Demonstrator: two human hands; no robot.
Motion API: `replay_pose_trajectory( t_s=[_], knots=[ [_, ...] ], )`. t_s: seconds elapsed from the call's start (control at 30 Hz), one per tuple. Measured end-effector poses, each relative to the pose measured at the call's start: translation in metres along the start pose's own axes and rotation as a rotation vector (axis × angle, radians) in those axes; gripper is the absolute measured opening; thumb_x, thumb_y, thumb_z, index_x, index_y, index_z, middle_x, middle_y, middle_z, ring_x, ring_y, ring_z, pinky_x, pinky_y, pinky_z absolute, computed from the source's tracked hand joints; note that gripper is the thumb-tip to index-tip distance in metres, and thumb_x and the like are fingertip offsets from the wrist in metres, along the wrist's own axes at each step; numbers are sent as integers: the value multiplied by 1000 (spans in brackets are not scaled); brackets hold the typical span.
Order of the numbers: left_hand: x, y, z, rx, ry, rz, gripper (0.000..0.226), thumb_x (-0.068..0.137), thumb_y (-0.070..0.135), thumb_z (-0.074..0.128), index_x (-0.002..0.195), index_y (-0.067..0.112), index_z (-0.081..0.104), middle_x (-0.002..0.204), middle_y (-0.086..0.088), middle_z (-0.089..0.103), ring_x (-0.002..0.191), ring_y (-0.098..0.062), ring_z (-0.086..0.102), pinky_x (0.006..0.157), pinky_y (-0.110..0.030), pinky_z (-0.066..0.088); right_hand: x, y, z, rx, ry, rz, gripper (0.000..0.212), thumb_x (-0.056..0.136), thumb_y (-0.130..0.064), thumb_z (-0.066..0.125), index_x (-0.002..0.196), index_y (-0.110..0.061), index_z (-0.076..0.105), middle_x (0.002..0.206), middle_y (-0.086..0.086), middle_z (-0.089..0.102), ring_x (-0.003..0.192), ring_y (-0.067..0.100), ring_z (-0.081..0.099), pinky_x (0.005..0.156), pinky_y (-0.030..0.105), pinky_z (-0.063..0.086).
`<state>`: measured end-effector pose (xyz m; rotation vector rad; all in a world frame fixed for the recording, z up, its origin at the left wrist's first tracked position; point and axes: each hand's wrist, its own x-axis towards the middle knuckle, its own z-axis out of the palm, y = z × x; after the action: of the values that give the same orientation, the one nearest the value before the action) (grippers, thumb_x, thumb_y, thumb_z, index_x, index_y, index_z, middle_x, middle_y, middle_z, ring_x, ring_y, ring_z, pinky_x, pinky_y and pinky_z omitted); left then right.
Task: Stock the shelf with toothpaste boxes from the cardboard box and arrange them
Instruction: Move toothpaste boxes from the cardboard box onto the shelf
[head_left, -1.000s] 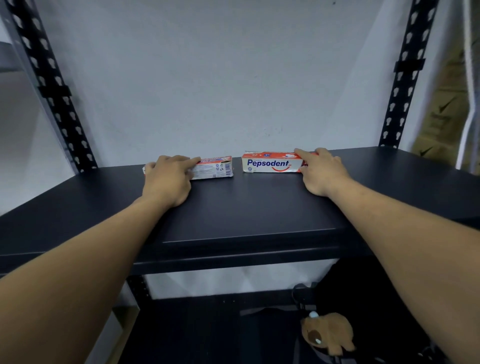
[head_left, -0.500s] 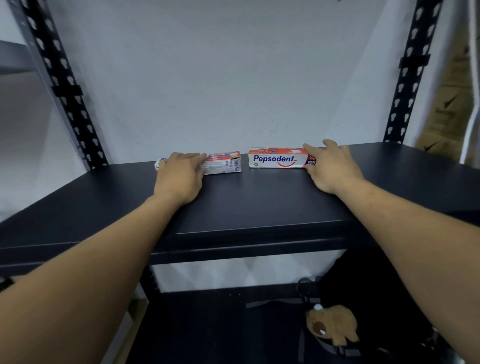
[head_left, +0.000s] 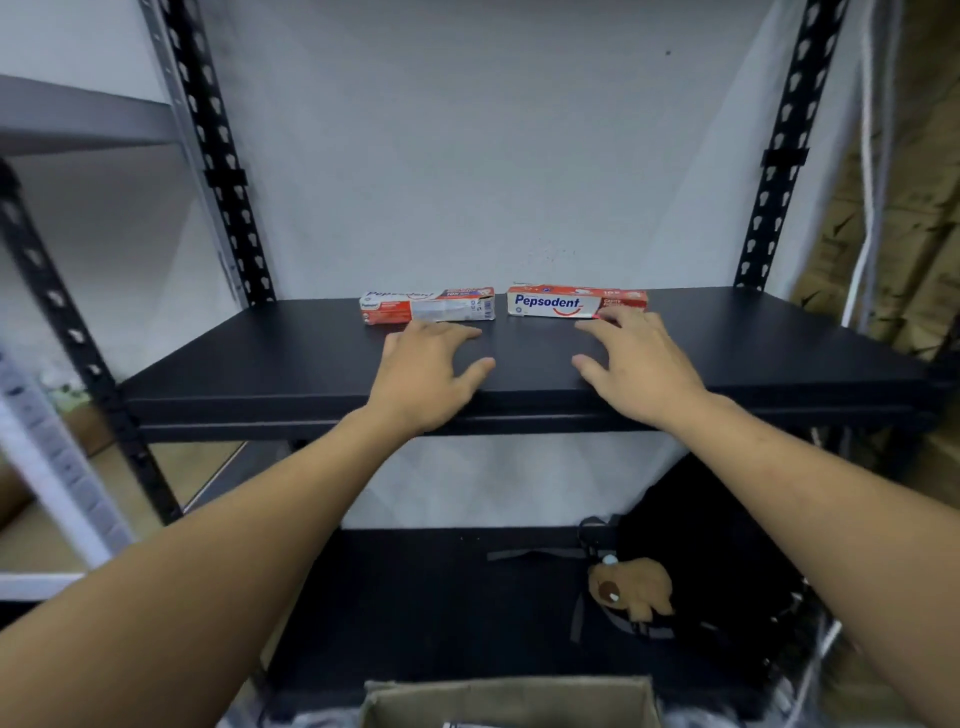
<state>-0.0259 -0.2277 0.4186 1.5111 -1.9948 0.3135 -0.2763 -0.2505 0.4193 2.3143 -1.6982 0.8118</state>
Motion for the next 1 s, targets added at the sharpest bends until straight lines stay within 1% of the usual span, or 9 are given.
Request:
replay_pose_trajectory(
  t_s=[0.13, 0.23, 0.4, 0.47, 0.57, 0.67, 0.77, 0.9, 1.0],
  knots=[
    [-44, 23, -11, -1, 34, 109, 41, 95, 48, 53, 129, 26, 61, 130, 10, 62, 127, -17, 44, 105, -37, 28, -50, -24, -4, 48, 71, -112, 42, 96, -35, 55, 136, -21, 56, 143, 3, 46, 130, 28, 37, 105, 47, 41],
    [-76, 33, -11, 22, 46, 166, 39, 94, 45, 54, 126, 25, 63, 127, 11, 63, 123, -17, 46, 101, -36, 30, -87, -37, 4, 44, 98, -146, 40, 94, -33, 57, 133, -21, 58, 140, 2, 48, 129, 25, 39, 104, 44, 41],
    [-131, 36, 7, 13, -4, 145, 37, 94, 41, 57, 125, 22, 64, 127, 8, 63, 120, -19, 48, 99, -36, 32, -142, -44, 41, 54, -13, -100, 41, 94, -34, 56, 133, -22, 56, 141, 1, 45, 129, 26, 37, 103, 44, 41],
    [-153, 33, 20, 32, -82, 116, 38, 95, 42, 54, 128, 23, 61, 131, 7, 61, 122, -19, 47, 98, -37, 33, -162, -44, 58, 41, -93, -75, 43, 96, -36, 53, 137, -23, 53, 144, 1, 42, 131, 25, 35, 106, 42, 38],
    [-183, 23, 48, 44, -263, 44, 42, 95, 44, 52, 133, 25, 56, 137, 7, 56, 127, -21, 45, 100, -39, 33, -189, -43, 82, 24, -197, -34, 44, 97, -37, 51, 139, -25, 50, 145, 0, 42, 130, 25, 36, 106, 41, 38],
    [-213, 10, 81, 39, -448, -80, 47, 94, 49, 53, 135, 26, 54, 138, 4, 55, 126, -24, 47, 101, -42, 38, -214, -38, 113, 28, -326, 12, 45, 96, -35, 53, 139, -25, 51, 142, 1, 44, 128, 27, 38, 103, 42, 40],
    [-249, -2, 116, 18, -608, -172, 49, 94, 51, 53, 137, 28, 52, 141, 3, 53, 127, -26, 47, 101, -45, 39, -242, -27, 150, 32, -463, 57, 46, 94, -32, 57, 139, -23, 53, 138, 4, 48, 125, 30, 40, 105, 43, 37],
    [-293, -15, 161, -13, -773, -188, 45, 94, 45, 55, 137, 31, 52, 142, 3, 52, 126, -25, 47, 100, -43, 40, -281, -14, 195, -2, -652, 114, 49, 91, -27, 59, 139, -25, 50, 136, 3, 48, 121, 31, 41, 100, 47, 43],
    [-320, -22, 191, -21, -852, -202, 44, 93, 42, 60, 135, 31, 54, 141, 3, 55, 125, -22, 52, 104, -38, 42, -304, -8, 227, -38, -740, 145, 48, 93, -34, 61, 139, -25, 51, 136, 5, 50, 123, 31, 43, 104, 42, 39]
  ],
)
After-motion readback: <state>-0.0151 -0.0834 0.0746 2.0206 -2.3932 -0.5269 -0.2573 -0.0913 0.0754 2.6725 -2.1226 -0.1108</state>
